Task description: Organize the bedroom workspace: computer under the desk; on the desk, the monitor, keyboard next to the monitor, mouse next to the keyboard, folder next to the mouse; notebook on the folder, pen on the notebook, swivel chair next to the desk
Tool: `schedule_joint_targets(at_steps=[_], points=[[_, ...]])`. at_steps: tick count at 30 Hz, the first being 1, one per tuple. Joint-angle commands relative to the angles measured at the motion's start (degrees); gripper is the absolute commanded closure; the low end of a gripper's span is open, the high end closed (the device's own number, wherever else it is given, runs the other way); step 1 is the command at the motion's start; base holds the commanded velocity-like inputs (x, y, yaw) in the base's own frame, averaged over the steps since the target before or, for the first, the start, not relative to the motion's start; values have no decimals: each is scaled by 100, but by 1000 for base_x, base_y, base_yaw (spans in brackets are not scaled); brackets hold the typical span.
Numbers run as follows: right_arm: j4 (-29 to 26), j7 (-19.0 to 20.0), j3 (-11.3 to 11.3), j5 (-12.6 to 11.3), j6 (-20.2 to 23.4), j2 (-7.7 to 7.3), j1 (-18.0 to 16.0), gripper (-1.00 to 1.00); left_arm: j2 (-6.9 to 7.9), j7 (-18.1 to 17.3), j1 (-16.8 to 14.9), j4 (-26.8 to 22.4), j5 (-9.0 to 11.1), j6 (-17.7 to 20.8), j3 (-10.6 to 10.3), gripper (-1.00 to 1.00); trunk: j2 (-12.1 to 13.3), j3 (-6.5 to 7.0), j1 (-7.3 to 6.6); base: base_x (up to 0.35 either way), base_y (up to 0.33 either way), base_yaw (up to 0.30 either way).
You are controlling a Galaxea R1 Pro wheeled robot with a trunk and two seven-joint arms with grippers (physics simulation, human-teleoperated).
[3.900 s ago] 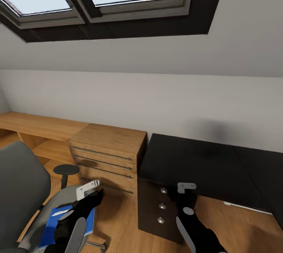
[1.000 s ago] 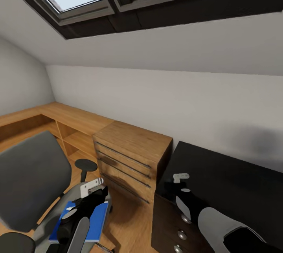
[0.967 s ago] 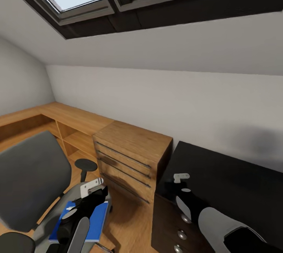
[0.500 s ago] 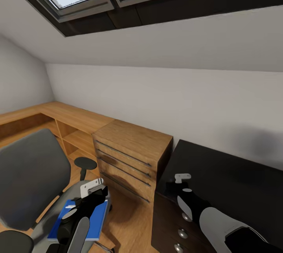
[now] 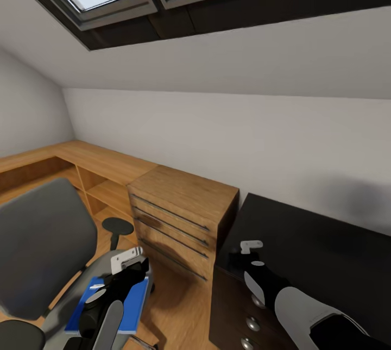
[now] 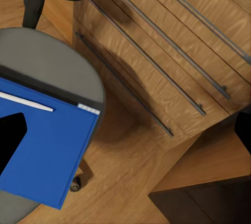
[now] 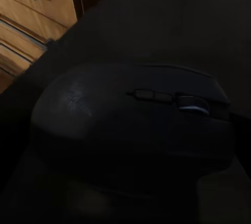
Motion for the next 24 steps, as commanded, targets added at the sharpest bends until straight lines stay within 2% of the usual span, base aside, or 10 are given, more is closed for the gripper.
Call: schedule_joint_targets(at_steps=[1, 12, 13, 20, 24], points=[[-5, -31, 49, -53, 8, -2, -3, 100, 1, 56, -5, -7, 60, 9, -6, -100, -4, -7, 1, 149, 0, 0], [-4, -27, 62, -48, 21, 3, -4, 100, 2, 55, -5, 2, 53, 9, -6, -100, -4, -7, 1, 63, 0, 0], [-4, -27, 74, -46, 29, 4, -5, -100, 2, 55, -5, 2, 52, 10, -6, -100, -4, -7, 1, 3, 0, 0], [-4, -30, 86, -44, 35, -2, -7, -100, 2, 55, -5, 2, 50, 7, -6, -100, -4, -7, 1, 0, 0, 0], [-4, -30, 86, -41, 33, 3, -3, -100, 2, 55, -5, 2, 50, 4, -6, -100, 157, 65, -86, 0, 0, 0]])
